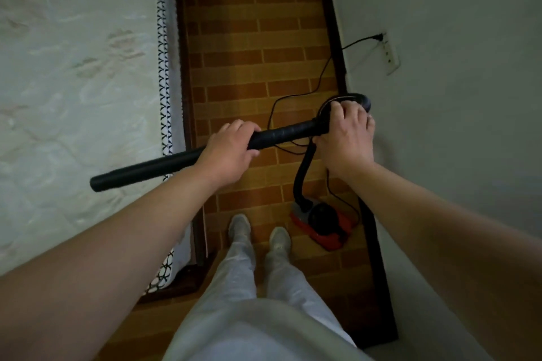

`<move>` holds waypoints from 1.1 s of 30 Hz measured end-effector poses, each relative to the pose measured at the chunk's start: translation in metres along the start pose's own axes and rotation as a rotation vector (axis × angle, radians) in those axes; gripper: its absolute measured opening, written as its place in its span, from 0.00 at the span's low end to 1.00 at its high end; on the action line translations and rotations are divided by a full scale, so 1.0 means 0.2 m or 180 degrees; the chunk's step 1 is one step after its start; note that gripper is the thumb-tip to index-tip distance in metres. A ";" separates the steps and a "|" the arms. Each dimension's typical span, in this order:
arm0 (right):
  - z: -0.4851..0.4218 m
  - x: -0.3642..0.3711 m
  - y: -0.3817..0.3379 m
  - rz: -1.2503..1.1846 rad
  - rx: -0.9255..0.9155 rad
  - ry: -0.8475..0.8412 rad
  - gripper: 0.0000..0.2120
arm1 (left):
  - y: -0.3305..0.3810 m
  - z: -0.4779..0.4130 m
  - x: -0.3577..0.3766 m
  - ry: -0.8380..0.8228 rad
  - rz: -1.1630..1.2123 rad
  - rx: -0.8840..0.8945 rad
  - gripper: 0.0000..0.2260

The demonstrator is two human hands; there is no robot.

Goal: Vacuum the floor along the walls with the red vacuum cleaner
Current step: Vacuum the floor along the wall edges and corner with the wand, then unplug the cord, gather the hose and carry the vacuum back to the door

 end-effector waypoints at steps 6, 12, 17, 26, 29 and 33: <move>0.07 0.04 0.18 -0.1352 0.1083 0.0420 0.36 | 0.20 -0.10 0.17 -0.0297 0.0395 -0.0214 0.20; 0.09 0.21 0.26 -0.4161 0.2189 0.0236 0.35 | 0.41 -0.12 0.39 -0.0846 0.0767 -0.0558 0.23; 0.06 0.32 0.39 -0.4212 0.1978 0.0096 0.29 | 0.62 -0.03 0.60 -0.1372 0.1105 -0.0723 0.24; 0.23 0.60 0.66 -0.3400 0.0972 -0.0426 0.30 | 0.86 0.02 0.93 -0.1922 0.0458 -0.0273 0.15; 0.34 0.70 0.72 -0.3352 0.0887 -0.0514 0.30 | 0.86 -0.01 1.00 -0.1763 -0.0247 -0.0111 0.12; 0.51 0.82 0.79 -0.3325 0.0834 -0.0559 0.27 | 0.84 -0.06 1.05 -0.1391 -0.0516 0.0239 0.10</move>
Point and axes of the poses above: each hand's wrist, its own z-axis away from the middle knuckle, its own x-axis out of the palm, y = z × x, the point moved 3 cm from there along -z, towards the middle knuckle, and after that the axes turned 15 degrees about -x, right-handed, at the moved point
